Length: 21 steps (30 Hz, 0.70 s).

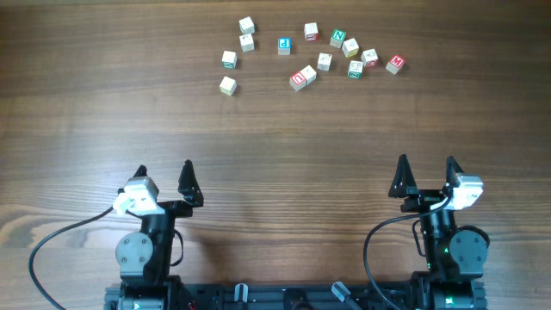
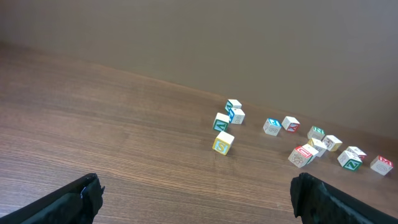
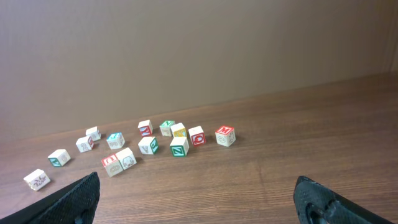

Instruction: Form a circle

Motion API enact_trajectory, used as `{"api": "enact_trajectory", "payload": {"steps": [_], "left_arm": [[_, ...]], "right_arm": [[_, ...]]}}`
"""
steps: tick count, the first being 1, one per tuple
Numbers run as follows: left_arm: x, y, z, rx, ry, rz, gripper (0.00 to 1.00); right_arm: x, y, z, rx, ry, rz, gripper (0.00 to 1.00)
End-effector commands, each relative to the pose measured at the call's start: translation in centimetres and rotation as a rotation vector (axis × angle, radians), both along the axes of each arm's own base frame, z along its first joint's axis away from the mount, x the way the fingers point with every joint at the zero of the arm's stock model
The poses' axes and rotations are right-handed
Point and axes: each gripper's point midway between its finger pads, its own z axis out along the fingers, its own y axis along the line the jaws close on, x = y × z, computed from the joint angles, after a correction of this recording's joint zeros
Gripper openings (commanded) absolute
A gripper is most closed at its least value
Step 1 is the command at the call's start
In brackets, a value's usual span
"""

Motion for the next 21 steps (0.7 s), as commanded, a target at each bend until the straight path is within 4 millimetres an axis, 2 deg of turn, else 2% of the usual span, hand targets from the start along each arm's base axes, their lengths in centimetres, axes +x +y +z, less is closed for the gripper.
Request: {"api": "enact_trajectory", "payload": {"steps": [1,6,15,21], "left_arm": [[0.0,-0.1,-0.1,0.023,-0.003,-0.011,1.0],[0.0,-0.1,0.2,0.023,-0.009,-0.01,1.0],[-0.7,-0.1,5.1,0.023,-0.108,-0.009,1.0],[-1.0,-0.1,6.1,0.023,-0.092,-0.009,1.0]], "right_arm": [[0.0,-0.1,0.1,-0.017,-0.005,-0.001,1.0],[0.0,-0.1,0.1,-0.017,-0.005,-0.001,1.0],[0.0,-0.1,0.1,-0.017,-0.005,-0.001,1.0],[0.0,-0.1,0.1,-0.017,-0.005,-0.001,1.0]]}}
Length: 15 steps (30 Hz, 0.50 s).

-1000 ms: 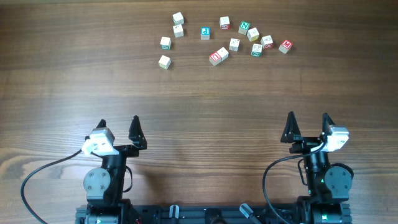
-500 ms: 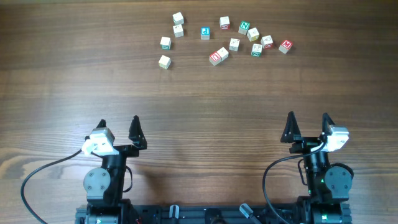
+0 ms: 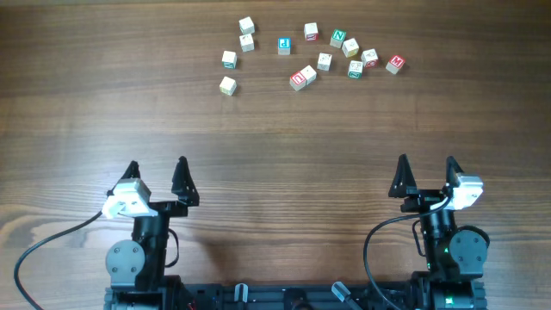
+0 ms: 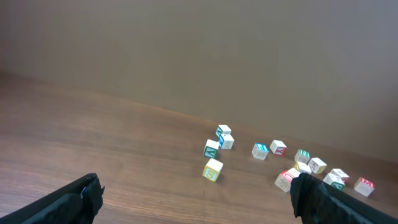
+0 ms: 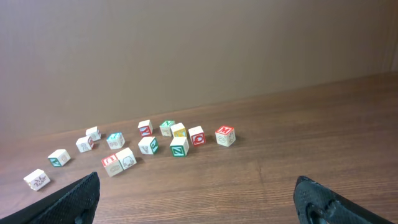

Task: Form a circle
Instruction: 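Reach the left gripper forward to the red U block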

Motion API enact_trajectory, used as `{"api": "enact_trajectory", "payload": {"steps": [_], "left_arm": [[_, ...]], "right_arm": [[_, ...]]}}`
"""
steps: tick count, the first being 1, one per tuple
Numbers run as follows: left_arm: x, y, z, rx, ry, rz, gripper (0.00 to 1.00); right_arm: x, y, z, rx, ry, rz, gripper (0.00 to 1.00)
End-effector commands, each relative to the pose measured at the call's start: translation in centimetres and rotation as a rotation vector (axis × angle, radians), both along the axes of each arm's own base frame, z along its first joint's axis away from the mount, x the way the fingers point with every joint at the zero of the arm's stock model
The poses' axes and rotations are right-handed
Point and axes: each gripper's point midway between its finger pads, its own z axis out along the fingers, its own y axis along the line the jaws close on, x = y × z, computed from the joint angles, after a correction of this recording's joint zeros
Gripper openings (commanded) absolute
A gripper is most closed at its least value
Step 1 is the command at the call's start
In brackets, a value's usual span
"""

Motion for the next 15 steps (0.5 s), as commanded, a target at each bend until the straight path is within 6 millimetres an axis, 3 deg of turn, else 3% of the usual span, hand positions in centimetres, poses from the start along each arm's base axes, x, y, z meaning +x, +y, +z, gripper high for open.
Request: {"api": "enact_trajectory", "payload": {"steps": [1,9,15], "left_arm": [[-0.3,-0.1,1.6,0.024,-0.013,-0.006,1.0],[0.7,-0.1,3.1,0.024,0.044,-0.006,1.0],[4.1,-0.2,7.6,0.023,0.113,-0.018,1.0]], "right_arm": [[0.0,-0.1,0.1,-0.017,-0.005,-0.001,1.0],[0.0,-0.1,0.1,-0.017,-0.005,-0.001,1.0],[0.0,-0.1,0.1,-0.017,-0.005,-0.001,1.0]]}}
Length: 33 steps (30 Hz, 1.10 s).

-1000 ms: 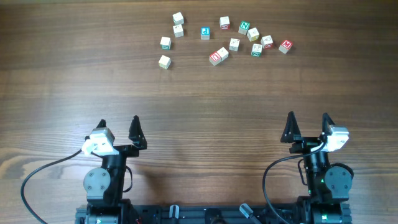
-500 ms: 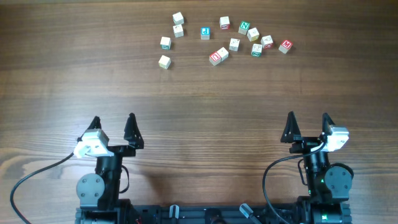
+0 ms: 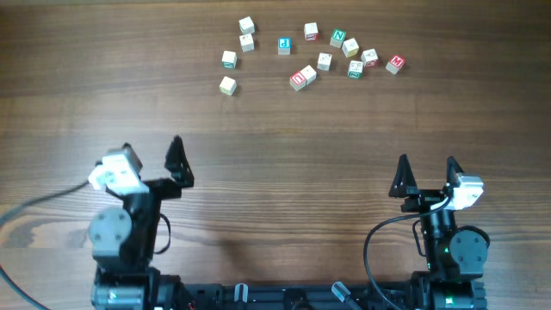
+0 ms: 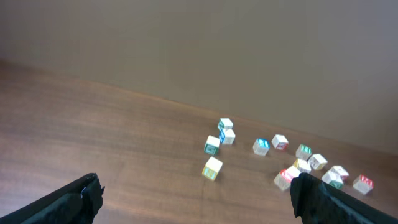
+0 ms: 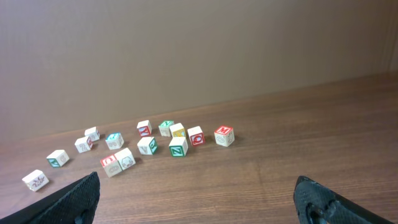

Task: Form a circle
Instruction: 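Reach the left gripper forward to the red U block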

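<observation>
Several small lettered wooden blocks lie scattered at the far side of the table: a yellow-faced one at the left end, a red pair in the middle, a red "M" block at the right end. The same cluster shows far off in both wrist views, with the yellow-faced block and the red pair nearest. My left gripper stands open and empty near the front left, well short of the blocks. At the front right, the right gripper is open and empty too.
The brown wooden table stretches bare between the grippers and the blocks. A plain beige wall rises behind the table's far edge. Arm bases and cables sit at the front edge.
My left gripper has moved a little forward and to the left, staying open. The right arm and the blocks have not moved.
Both grippers stood open near the front edge with the blocks scattered far off. The left arm then sat slightly left of where it was, and now further forward and left. No block has been touched; the right arm stayed still.
</observation>
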Motion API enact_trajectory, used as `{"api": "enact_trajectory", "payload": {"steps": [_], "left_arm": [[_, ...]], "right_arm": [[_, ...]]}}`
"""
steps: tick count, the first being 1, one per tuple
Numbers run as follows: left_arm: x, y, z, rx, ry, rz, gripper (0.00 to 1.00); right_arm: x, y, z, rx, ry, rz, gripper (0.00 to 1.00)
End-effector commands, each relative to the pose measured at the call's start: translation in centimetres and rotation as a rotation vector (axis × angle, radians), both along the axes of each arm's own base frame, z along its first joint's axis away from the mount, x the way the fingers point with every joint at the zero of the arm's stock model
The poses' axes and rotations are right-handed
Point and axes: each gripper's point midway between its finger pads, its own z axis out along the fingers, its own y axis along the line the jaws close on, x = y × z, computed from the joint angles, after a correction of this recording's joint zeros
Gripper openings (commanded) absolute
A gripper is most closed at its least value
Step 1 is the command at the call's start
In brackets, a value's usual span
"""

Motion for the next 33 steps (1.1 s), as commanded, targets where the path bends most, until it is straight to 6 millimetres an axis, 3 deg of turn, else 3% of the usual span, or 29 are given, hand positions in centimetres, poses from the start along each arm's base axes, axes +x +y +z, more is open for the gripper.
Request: {"api": "enact_trajectory", "payload": {"steps": [1,4,7,14,19,22,28,33], "left_arm": [[2.2,-0.5,4.5,0.019,-0.01,-0.034,1.0],[4.9,-1.6,7.2,0.009,0.012,-0.1,1.0],[7.4,-2.6,8.3,-0.002,0.067,-0.155,1.0],[14.4,-5.5,8.9,-0.013,0.223,-0.241,1.0],[17.7,-9.8,9.0,-0.001,0.243,-0.331,1.0],[19.2,-12.4,7.8,0.027,0.265,-0.388,1.0],[21.1,-16.2,2.9,0.002,0.34,-0.52,1.0],[21.6,-20.1,0.0,0.034,0.319,-0.758,1.0]], "right_arm": [[0.0,0.0,0.1,-0.017,-0.006,0.002,1.0],[0.0,0.0,0.1,-0.017,-0.006,0.002,1.0],[0.0,0.0,0.1,-0.017,-0.006,0.002,1.0],[0.0,0.0,0.1,-0.017,-0.006,0.003,1.0],[0.0,0.0,0.1,-0.017,-0.006,0.002,1.0],[0.0,0.0,0.1,-0.017,-0.006,0.002,1.0],[0.0,0.0,0.1,-0.017,-0.006,0.002,1.0],[0.0,0.0,0.1,-0.018,-0.006,0.002,1.0]]}}
